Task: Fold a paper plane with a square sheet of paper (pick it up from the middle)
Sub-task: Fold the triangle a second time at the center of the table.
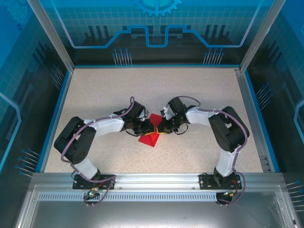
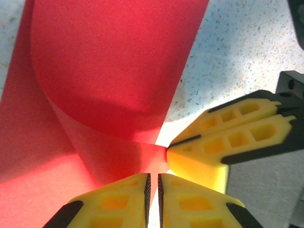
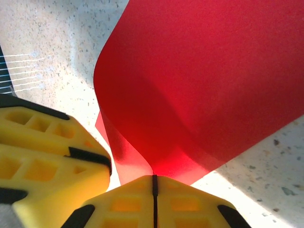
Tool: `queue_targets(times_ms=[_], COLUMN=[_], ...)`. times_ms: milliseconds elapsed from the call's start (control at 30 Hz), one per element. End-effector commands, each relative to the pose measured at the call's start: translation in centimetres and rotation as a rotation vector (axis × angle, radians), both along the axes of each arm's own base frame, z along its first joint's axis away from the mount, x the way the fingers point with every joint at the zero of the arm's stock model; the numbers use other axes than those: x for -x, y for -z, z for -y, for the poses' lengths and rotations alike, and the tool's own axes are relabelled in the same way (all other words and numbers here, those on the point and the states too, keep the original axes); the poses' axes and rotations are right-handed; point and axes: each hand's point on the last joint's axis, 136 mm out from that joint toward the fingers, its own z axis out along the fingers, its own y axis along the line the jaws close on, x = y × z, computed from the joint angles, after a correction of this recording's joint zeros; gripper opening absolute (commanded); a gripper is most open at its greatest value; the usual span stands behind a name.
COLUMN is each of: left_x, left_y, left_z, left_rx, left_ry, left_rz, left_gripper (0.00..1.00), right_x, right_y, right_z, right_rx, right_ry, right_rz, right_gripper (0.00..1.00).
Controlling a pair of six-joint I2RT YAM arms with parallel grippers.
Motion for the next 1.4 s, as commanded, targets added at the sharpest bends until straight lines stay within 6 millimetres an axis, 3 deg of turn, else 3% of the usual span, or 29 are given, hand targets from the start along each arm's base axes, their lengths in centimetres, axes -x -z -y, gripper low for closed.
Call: queue_targets(times_ms=[0,933,1367], left_x=[0.2,0.6,0.2], left_y=[-0.7,1.3,-1.0], left_z=[0.7,1.4,2.0], left_rx=[0.048,0.042,0.089], left_ry=[0.017,0.051,0.065], left_rz=[-0.006,-0.076,-0.021], left_gripper=[0.16,0.16,0.16], right_x=[0.0,-1.4,-1.5], right_y=[1.3,1.8,1.6], right_z=[0.7,1.1,0.8], right_rx=[0.044,0.100,0.089], right_ry=[-0.001,0.004,-0.014], right_rz=[-0.019,0.005,0.005], right_gripper=[0.07,0.08,0.08])
